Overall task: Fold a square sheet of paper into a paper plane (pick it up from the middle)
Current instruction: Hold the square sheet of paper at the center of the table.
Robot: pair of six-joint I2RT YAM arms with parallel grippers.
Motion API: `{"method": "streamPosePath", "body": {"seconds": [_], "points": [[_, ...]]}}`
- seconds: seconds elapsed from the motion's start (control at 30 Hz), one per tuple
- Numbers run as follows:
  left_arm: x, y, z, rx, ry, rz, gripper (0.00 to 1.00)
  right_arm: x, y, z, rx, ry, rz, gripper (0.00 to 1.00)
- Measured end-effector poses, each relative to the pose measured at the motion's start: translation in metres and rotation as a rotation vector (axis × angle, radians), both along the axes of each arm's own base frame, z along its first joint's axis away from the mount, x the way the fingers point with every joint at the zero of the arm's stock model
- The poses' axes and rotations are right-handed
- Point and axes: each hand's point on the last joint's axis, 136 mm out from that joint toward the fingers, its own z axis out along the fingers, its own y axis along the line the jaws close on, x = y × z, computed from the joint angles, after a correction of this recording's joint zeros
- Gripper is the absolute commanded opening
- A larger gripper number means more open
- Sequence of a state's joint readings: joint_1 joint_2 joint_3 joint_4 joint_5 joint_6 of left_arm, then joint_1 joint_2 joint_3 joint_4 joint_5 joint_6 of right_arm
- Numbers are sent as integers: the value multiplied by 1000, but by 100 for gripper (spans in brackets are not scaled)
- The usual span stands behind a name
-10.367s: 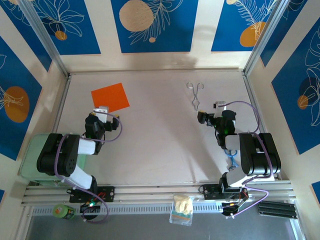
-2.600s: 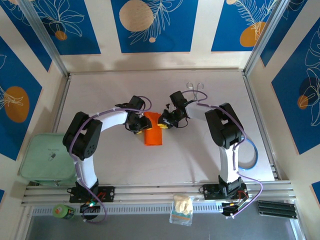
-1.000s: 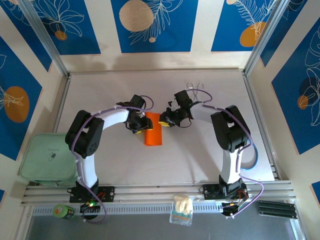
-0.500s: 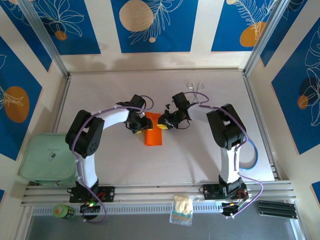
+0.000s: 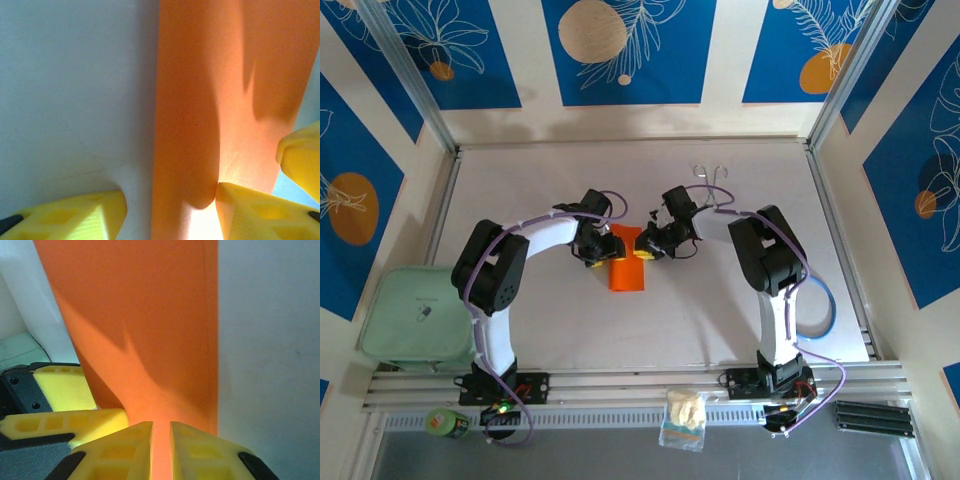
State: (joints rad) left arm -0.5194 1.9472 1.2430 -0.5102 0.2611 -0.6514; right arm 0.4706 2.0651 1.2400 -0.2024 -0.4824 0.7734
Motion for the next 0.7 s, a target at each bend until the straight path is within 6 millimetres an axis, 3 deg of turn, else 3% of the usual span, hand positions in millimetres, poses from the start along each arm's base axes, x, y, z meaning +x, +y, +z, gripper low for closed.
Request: {"method": "streamPosePath", "body": {"seconds": [0.5, 0.7], "points": [[-1, 0, -4, 7, 5, -26, 59, -1, -1, -3, -9, 1, 8, 18], [-2, 0, -5, 9, 6, -31, 59, 8, -4, 11, 7, -38, -10, 18]]}}
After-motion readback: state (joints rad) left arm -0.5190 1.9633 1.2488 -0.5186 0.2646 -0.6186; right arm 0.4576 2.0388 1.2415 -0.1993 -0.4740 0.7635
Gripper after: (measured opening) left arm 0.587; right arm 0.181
